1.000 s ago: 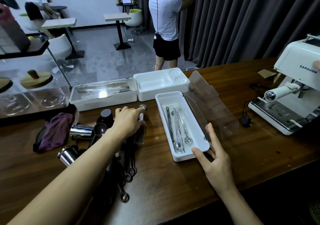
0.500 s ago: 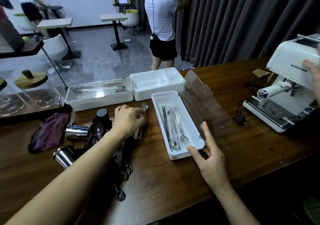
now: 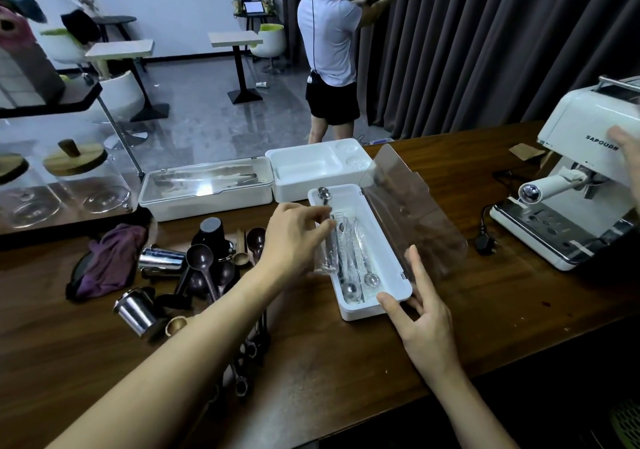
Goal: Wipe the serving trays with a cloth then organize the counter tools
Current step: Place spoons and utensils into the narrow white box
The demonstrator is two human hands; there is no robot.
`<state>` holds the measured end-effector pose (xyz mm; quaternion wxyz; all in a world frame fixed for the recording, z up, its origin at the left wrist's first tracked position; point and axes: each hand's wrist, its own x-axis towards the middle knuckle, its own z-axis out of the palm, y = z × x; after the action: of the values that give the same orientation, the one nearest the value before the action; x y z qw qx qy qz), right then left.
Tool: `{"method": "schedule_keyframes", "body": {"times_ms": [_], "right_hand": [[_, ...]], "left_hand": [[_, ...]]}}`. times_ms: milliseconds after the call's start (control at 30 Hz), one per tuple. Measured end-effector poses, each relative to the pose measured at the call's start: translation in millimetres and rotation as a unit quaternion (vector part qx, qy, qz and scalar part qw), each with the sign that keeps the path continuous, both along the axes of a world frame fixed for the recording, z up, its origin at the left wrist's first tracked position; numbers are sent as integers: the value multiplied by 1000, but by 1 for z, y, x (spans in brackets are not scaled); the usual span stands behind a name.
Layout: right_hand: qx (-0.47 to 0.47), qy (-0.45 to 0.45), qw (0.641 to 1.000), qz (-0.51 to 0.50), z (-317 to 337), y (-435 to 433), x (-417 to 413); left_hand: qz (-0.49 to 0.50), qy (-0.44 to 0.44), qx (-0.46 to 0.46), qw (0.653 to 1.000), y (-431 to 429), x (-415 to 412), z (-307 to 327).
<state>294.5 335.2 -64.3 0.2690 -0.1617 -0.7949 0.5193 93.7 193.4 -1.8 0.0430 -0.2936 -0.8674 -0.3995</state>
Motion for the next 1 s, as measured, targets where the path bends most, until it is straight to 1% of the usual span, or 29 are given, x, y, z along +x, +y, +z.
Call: {"method": "schedule_keyframes", "body": {"times_ms": [133,300,600,767,967,1000], "right_hand": [[-6,1,1000,1,0,-1,0],[-3,0,1000,-1,1,-2,-1],[-9,3,1000,1,2,-3,-2],[-14,13,1000,0,4,-4,-2],[-11,23,1000,7,3,-5,-2],[-13,24,1000,10,3,-6,-2]], "left_hand": [[-24,8,-39,999,13,10,-6],[-35,48,-145,988,14,12,-25],[-39,47,-209,976,17,20,-18],[-52,79,-231,968,17,18,-26],[-86,173,-175,965,6,18,-36],[-94,157,-178,967,4,20,-36]]}}
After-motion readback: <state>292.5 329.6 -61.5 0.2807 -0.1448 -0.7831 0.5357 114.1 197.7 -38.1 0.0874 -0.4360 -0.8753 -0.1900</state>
